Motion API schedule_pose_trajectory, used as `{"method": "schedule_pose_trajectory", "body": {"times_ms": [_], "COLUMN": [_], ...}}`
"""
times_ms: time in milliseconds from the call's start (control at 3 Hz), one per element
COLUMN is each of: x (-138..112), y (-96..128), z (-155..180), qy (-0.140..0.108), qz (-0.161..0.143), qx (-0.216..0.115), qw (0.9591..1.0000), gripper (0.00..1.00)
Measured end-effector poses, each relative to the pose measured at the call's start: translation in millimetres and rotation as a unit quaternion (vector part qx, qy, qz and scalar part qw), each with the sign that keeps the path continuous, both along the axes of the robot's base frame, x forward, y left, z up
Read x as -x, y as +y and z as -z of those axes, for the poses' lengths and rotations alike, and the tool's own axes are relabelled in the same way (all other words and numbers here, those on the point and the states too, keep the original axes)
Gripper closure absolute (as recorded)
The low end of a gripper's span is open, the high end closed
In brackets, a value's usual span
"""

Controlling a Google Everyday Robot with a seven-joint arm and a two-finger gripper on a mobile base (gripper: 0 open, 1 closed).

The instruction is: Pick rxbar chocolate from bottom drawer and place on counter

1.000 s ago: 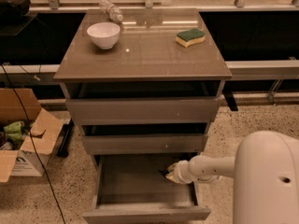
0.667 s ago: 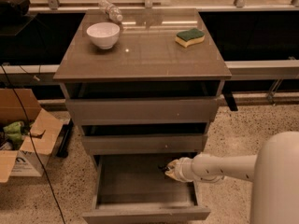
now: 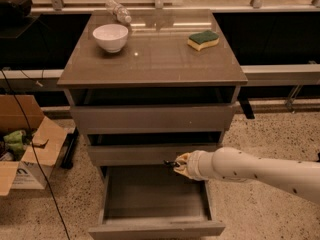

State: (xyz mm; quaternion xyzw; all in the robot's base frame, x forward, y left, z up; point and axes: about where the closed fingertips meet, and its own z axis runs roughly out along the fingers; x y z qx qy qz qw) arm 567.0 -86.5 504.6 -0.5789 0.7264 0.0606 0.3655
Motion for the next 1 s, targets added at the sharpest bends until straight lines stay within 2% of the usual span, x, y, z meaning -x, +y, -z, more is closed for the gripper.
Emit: {"method": "schedule_pose_trajectory", "body": {"times_ms": [333,667,1000], "x": [-3.1,-3.1,4.6], "y": [20.2,20.2,26.2], "z": [-81.1,-81.1,-94.3], "qy": [-0.049,-0.049,-0.069], "qz": [-0.051,-0.051,-0.083], "qx": [0.020,0.020,0.029], "qw": [0.9973,0.9973,0.9938], "gripper": [1.00,1.00,1.00]}}
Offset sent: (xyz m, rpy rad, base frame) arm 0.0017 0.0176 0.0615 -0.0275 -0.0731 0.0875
